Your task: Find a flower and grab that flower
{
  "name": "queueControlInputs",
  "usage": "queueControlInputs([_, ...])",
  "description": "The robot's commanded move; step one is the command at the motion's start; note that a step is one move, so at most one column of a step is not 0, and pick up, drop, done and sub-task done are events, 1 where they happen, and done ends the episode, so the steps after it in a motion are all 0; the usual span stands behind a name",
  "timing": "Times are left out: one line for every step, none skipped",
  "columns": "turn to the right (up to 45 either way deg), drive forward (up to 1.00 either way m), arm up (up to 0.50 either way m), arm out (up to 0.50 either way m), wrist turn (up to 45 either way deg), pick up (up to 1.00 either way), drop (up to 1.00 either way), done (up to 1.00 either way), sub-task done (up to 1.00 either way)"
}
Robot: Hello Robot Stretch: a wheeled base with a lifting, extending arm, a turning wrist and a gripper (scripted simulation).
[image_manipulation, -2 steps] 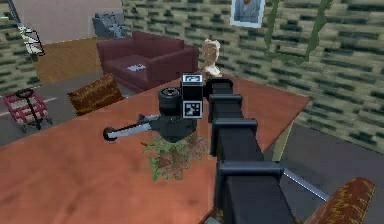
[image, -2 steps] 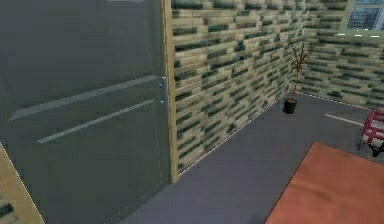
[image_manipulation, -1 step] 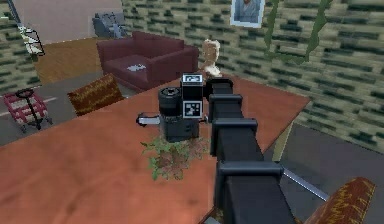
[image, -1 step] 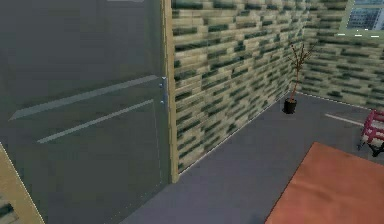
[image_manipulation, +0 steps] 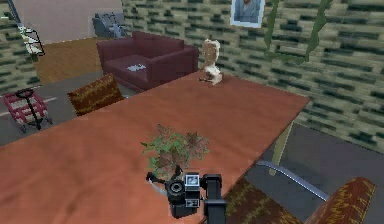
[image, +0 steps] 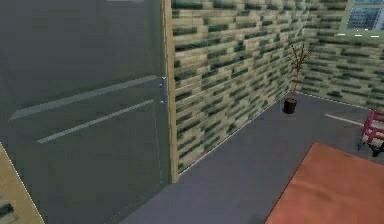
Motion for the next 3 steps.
queueControlInputs([0.0,0.0,0.0,0.0,0.0,1.0,0.0,0.0,0.0])
queueControlInputs([0.0,0.0,0.1,0.0,0.0,0.0,0.0,0.0,0.0])
queueControlInputs([0.0,0.0,0.0,0.0,0.0,0.0,0.0,1.0,0.0])
